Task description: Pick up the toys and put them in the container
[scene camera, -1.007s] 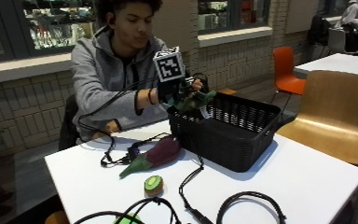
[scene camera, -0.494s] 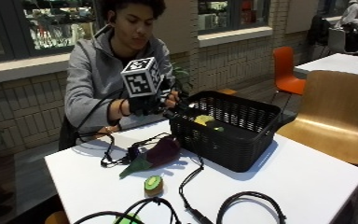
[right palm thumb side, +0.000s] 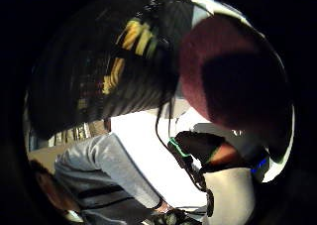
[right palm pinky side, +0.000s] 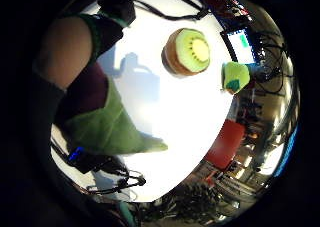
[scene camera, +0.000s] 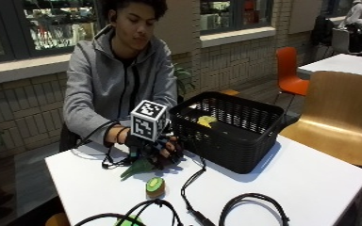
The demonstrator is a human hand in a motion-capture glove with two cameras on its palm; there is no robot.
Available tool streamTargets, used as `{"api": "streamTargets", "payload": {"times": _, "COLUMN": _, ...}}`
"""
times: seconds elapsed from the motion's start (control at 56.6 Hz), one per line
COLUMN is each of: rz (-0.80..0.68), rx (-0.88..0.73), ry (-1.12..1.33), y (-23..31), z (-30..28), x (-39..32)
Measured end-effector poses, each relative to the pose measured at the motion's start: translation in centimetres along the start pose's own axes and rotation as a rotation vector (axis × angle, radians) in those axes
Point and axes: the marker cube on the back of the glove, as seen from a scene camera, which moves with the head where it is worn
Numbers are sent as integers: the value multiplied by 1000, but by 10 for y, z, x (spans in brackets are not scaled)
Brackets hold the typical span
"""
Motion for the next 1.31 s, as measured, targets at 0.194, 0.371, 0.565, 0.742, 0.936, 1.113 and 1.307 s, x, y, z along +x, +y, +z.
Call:
{"api": "streamTargets", "payload": {"times": 0.194, "rz": 37, "rx": 118, "ry": -56, "y": -12, "z": 12, "x": 0}}
{"api": "streamTargets", "payload": {"times": 0.371, "rz": 20, "rx": 225, "ry": -34, "y": -21, "z": 9, "x": -5}}
{"api": "streamTargets", "payload": {"times": 0.565, "rz": 23, "rx": 276, "ry": -23, "y": -19, "z": -8, "x": -5}}
{"api": "streamTargets", "payload": {"times": 0.742, "rz": 72, "rx": 453, "ry": -62, "y": -10, "z": -73, "x": -6}}
{"api": "streamTargets", "payload": {"times": 0.936, "rz": -108, "rx": 595, "ry": -67, "y": -15, "z": -152, "x": -79}}
{"api": "streamTargets", "payload": {"times": 1.113, "rz": -372, "rx": 557, "ry": 99, "y": -50, "z": -175, "x": -169}}
{"api": "streamTargets", "payload": {"times": 1.307, "rz": -345, "rx": 452, "ry": 61, "y": -74, "z": -161, "x": -216}}
